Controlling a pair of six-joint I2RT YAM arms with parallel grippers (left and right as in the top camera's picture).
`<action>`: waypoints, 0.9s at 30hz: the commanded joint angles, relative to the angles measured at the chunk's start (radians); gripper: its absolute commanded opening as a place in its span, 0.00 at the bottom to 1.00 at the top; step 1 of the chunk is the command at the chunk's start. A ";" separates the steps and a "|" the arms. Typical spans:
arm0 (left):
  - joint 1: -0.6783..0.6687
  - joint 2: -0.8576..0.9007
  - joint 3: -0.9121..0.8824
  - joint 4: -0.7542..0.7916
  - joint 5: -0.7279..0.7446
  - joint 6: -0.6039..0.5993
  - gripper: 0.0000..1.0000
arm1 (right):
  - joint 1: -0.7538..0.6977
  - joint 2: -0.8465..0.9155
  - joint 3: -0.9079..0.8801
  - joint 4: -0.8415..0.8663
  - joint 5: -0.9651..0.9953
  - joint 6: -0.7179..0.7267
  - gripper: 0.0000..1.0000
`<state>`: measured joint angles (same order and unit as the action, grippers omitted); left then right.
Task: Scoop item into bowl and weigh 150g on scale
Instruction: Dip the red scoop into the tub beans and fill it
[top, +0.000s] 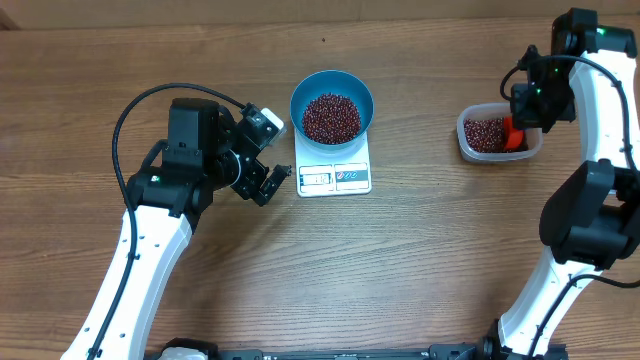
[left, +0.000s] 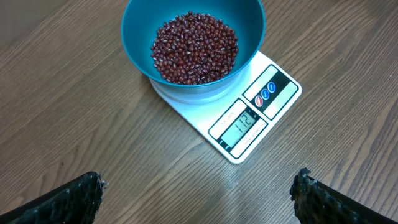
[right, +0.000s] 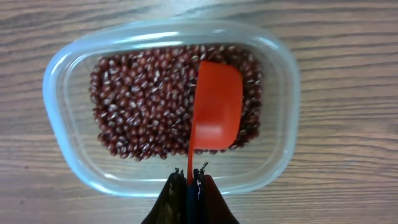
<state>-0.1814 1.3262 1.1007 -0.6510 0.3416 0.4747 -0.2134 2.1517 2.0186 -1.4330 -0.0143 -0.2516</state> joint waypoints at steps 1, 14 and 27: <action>0.004 0.005 0.022 0.000 0.017 0.012 1.00 | 0.006 0.016 -0.004 -0.028 -0.104 -0.046 0.04; 0.004 0.005 0.022 0.001 0.017 0.011 1.00 | 0.005 0.016 -0.004 -0.042 -0.367 -0.098 0.04; 0.004 0.005 0.022 0.001 0.017 0.012 1.00 | -0.100 0.016 -0.004 -0.062 -0.451 -0.098 0.04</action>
<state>-0.1814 1.3262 1.1007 -0.6506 0.3412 0.4747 -0.2634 2.1540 2.0186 -1.4925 -0.3859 -0.3416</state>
